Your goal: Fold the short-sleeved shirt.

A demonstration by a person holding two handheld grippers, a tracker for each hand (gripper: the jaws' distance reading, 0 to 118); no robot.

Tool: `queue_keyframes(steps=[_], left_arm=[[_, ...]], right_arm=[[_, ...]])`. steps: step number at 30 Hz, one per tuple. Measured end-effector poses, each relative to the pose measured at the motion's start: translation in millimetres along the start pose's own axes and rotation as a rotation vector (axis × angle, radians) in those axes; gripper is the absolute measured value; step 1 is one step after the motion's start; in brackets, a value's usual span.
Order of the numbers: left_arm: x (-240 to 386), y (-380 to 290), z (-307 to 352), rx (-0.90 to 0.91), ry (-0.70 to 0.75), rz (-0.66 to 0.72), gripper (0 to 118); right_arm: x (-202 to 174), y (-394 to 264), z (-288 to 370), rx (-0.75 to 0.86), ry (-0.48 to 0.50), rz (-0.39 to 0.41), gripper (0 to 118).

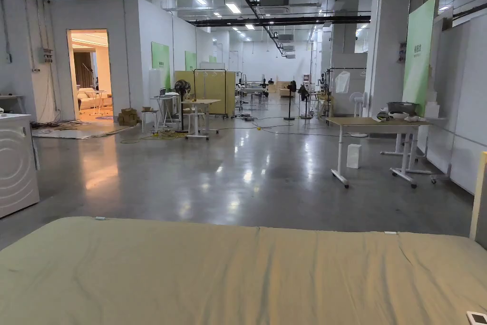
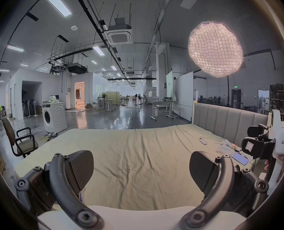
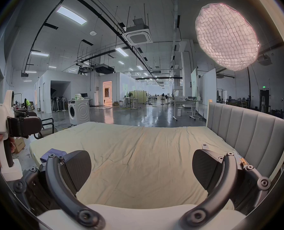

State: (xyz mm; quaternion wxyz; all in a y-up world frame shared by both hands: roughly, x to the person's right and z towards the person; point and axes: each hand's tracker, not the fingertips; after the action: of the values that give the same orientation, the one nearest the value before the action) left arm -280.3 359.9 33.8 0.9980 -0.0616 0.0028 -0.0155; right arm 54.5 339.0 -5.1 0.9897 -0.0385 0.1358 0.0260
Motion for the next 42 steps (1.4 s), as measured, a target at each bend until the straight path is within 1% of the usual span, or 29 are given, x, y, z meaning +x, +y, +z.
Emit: queue_keyframes(steps=[6, 12, 17, 19, 25, 34, 37, 40, 41, 42], left_arm=[[2.0, -0.2, 0.0, 0.000, -0.005, -0.005, 115], [3.0, -1.2, -0.4, -0.006, -0.007, -0.010, 115], [3.4, -1.6, -0.6, -0.007, -0.005, -0.009, 115], [3.6, -1.3, -0.3, -0.001, 0.001, -0.007, 115], [2.2, -0.6, -0.8, 0.001, 0.002, 0.001, 115], [2.5, -1.8, -1.1, -0.010, 0.003, -0.002, 115], [1.5, -1.3, -1.0, -0.011, 0.001, 0.000, 115], [0.9, -0.7, -0.9, -0.011, -0.003, 0.007, 115], [0.9, -0.8, -0.9, -0.011, -0.002, 0.008, 115], [0.8, -1.0, -0.9, -0.011, -0.001, 0.008, 115]], right_arm=[[0.0, -1.2, 0.1, -0.001, 0.003, -0.002, 118], [-2.0, -0.9, 0.7, 0.002, -0.008, 0.016, 118], [2.8, -0.3, 1.8, 0.007, 0.005, -0.037, 118], [3.6, -0.5, 1.7, 0.002, 0.002, -0.046, 118], [2.2, -1.6, 1.9, 0.000, -0.027, -0.027, 118], [1.0, -1.4, 1.0, -0.004, -0.019, -0.025, 118], [1.5, -0.3, 0.7, -0.005, -0.015, -0.044, 118], [0.9, 3.4, -0.9, -0.013, -0.037, -0.075, 118], [3.0, 3.5, -1.1, -0.009, -0.018, -0.106, 118], [5.2, 4.1, -1.4, -0.019, 0.021, -0.165, 118]])
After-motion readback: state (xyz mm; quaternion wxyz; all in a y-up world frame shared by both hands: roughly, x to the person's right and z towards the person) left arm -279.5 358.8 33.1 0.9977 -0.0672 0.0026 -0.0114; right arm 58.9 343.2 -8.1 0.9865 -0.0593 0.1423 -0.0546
